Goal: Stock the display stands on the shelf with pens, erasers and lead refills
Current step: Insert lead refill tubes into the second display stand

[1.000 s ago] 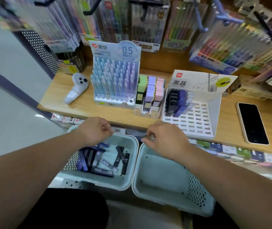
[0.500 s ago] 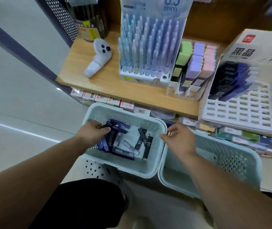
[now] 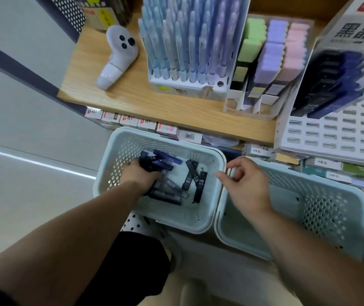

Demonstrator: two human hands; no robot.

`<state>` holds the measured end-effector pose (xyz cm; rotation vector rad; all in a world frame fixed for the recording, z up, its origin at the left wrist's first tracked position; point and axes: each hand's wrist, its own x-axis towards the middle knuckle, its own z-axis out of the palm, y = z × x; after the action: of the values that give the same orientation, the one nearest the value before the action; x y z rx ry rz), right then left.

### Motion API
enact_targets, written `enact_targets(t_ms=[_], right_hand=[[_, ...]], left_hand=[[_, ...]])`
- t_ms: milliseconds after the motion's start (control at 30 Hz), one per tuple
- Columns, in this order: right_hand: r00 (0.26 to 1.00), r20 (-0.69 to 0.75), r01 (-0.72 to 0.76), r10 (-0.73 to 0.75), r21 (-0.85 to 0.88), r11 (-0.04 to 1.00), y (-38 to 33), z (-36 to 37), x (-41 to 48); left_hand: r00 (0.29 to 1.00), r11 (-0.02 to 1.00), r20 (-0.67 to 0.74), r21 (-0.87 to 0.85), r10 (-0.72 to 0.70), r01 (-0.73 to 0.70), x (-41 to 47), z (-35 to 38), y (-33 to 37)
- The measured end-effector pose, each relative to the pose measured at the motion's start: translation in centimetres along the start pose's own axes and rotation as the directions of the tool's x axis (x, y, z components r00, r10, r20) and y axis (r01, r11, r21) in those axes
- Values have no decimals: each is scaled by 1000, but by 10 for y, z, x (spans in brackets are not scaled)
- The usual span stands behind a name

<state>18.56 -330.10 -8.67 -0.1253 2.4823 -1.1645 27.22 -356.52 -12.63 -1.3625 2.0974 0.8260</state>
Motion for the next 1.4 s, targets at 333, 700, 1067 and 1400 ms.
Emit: enact_targets(t_ms=[333,700,1067,1400], right_hand=[[999,-27,36,-36,7,999,6,3,2],[1000,3,25,-25,21,999,8,3,6],[999,0,47,-47,72,996,14,5,6],[999,-11,50,-50,79,996,14,4,5]], left_hand=[[976,978,-102,65,-192,199,20,41,22],[957,977,-197,-55,-211,204,35,56,21],[962,979,-216,79,-166,187,28,59,17],[978,955,-73,212,-195,207,36,48,15]])
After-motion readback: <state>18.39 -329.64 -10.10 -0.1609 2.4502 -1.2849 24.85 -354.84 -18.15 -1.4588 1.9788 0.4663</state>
